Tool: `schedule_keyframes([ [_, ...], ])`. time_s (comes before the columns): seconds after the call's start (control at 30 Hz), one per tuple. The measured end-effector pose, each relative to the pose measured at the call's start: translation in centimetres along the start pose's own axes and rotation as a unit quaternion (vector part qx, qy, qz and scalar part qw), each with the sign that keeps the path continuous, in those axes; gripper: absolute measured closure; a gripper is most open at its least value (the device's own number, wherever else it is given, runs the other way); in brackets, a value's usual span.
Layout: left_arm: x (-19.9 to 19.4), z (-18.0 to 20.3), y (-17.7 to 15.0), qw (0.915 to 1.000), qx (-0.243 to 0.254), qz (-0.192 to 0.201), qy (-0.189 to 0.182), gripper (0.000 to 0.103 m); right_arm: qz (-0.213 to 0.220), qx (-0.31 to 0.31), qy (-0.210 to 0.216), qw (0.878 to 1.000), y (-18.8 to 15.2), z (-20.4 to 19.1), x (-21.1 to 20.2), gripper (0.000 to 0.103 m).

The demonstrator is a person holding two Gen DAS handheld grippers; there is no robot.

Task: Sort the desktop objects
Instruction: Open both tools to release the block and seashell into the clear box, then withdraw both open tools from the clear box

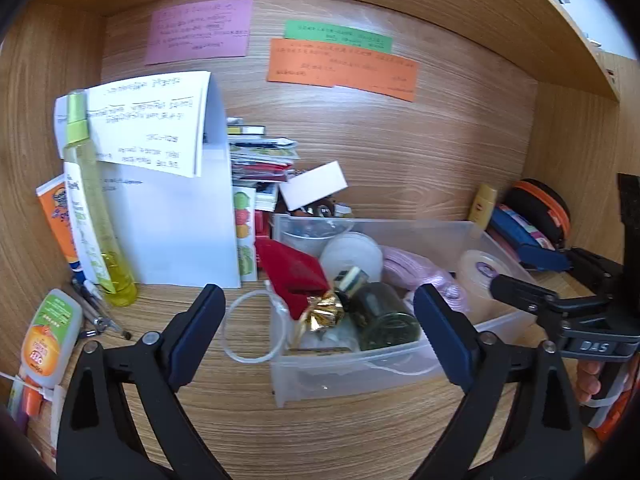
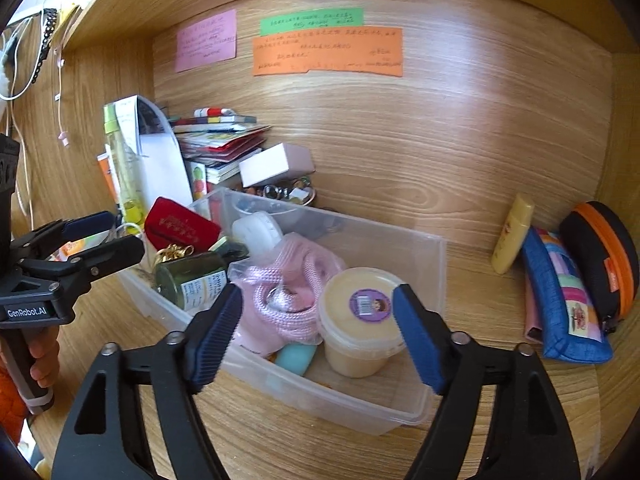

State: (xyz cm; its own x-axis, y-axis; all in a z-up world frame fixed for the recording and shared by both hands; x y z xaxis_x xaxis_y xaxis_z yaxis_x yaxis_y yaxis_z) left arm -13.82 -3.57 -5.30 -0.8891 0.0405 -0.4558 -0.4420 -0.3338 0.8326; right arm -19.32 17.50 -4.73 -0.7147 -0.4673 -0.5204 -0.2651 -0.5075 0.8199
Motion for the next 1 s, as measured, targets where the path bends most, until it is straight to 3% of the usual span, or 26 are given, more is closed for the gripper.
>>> schedule_keyframes([
  [0.13,0.0,-0.1,-0.2,0.9999,0.003,0.0,0.013,0.002,0.005,-0.009,-0.01,1.0,0.1,-0.2,-0.4,0.004],
  [0.43,-2.8,0.4,-0.5,0.9991,0.02,0.02,0.032,0.002,0.0,-0.012,-0.014,1.0,0.3,-0.4,-3.4,0.001],
  [0.63,-4.6,1.7,-0.9,0.9996,0.022,0.017,-0.003,0.001,0.016,-0.015,-0.032,0.999,-0.2,-0.8,-6.2,0.0],
  [0.83,-5.8,2.7,-1.9,0.9993,0.028,0.026,-0.002,0.001,0.034,0.004,-0.034,0.999,-1.1,-1.5,-8.0,0.0],
  [1.0,-6.5,3.0,-2.7,0.9992,0.029,0.016,-0.022,0.001,0.023,0.015,-0.032,0.999,-2.0,-1.6,-7.7,0.0],
])
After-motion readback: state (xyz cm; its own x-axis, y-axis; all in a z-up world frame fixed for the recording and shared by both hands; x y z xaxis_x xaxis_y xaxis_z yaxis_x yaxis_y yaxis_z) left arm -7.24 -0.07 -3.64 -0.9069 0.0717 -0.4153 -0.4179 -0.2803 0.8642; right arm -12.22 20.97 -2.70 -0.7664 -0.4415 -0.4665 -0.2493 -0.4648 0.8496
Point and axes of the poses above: each gripper's, at about its wrist camera, not at the fingertips, and x roughly the way its jaws point, z to its right, y to its top, the point moved 3 cm from there along x, roughly the way its jaws point, and after that the axes turned 15 degrees about -x, right-handed, at the moved point
